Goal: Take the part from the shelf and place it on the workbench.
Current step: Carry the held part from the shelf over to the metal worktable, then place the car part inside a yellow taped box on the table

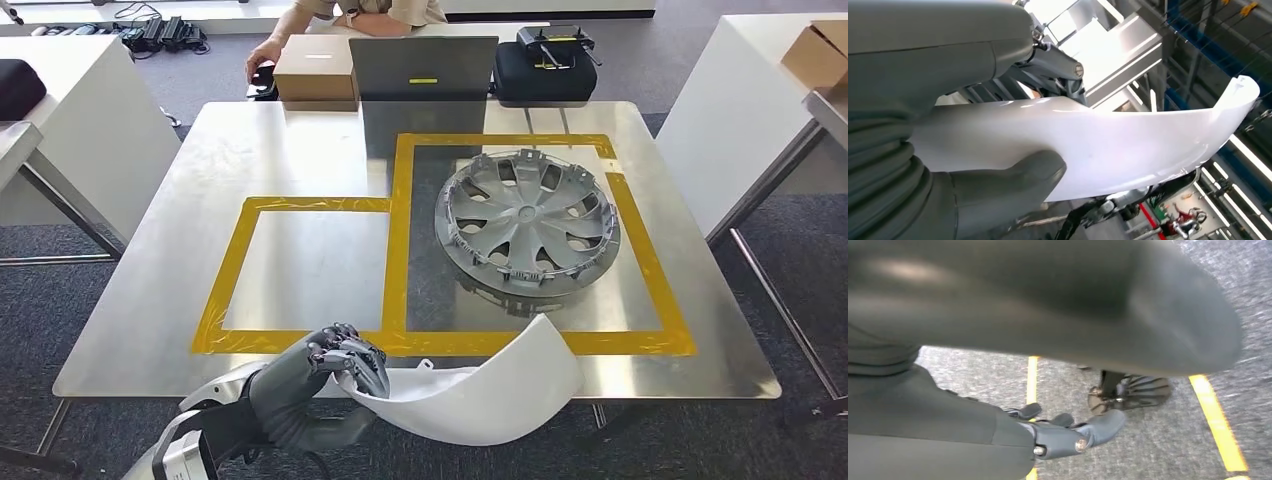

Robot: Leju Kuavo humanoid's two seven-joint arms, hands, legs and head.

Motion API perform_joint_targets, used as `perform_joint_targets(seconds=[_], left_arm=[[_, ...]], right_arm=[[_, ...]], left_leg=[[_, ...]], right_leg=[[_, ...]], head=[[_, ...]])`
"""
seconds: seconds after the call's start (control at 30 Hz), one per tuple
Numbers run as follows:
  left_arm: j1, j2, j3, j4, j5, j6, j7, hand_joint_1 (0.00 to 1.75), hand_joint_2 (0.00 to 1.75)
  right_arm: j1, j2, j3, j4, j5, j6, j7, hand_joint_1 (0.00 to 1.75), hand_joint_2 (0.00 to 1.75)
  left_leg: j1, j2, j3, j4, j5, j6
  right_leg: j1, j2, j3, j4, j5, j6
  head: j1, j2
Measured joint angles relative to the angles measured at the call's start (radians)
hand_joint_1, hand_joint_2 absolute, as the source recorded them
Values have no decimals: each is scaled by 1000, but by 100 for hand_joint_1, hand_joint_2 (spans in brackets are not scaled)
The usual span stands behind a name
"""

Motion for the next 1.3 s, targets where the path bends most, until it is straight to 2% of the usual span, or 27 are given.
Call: perform_joint_targets(seconds=[0.03, 0.07, 0.2, 0.37, 0.53, 0.63, 0.77, 0.97, 1.3], left_arm=[[7, -1, 6, -11, -17, 5, 3, 175, 175], [14, -2, 12, -20, -35, 11, 5, 175, 175], [37, -5, 37, -52, -123, 50, 6, 175, 175], [33, 1, 55, -66, -298, 156, 7, 175, 175], [8, 38, 57, -48, -500, 319, 21, 175, 175], [-28, 49, 57, -1, -615, 382, 57, 175, 175], [-114, 48, 50, 121, -695, 419, 86, 175, 175], [-266, 26, 24, 382, -750, 521, 87, 175, 175], [-505, -89, -42, 899, -793, 675, 82, 175, 175]], right_arm=[[1, 2, 0, 0, 1, -1, 4, 0, 0], [1, 3, 0, 0, 2, -1, 8, 0, 0], [2, 11, 0, 0, 4, -1, 24, 0, 0], [2, 21, 0, 0, 7, -1, 31, 0, 0], [2, 27, 0, 0, 17, 2, 29, 0, 0], [1, 29, 0, 0, 23, 9, 27, 0, 0], [-1, 34, 1, 0, 26, 17, 27, 0, 0], [-2, 41, 0, 0, 19, 18, 27, 0, 0], [-1, 44, -2, 0, -6, 1, 24, 0, 0]], left_leg=[[-1, 0, 2, -3, 0, 6], [-1, 0, 5, -7, -1, 3], [-1, 1, 14, -21, -1, -11], [1, 1, 16, -26, 1, -31], [2, 1, 17, -26, 2, -34], [1, 0, 18, -26, 3, -35], [1, 0, 20, -25, 3, -34], [0, 1, 21, -23, 4, -34], [-1, 1, 21, -22, 4, -34]], right_leg=[[1, 0, 1, 0, -3, -1], [2, 1, 2, 0, -4, -6], [2, 1, 4, 0, -10, -14], [3, 0, 5, 0, -11, -17], [3, 0, 7, 0, -10, -18], [2, 0, 8, 0, -9, -17], [0, 0, 10, -1, -7, -15], [-1, 1, 11, -1, -6, -14], [-1, 1, 11, -1, -5, -12]], head=[[-1, 0], [-2, 0], [-4, 0], [-5, 0], [-5, 0], [-4, 0], [-4, 0], [-4, 0], [-4, 0]])
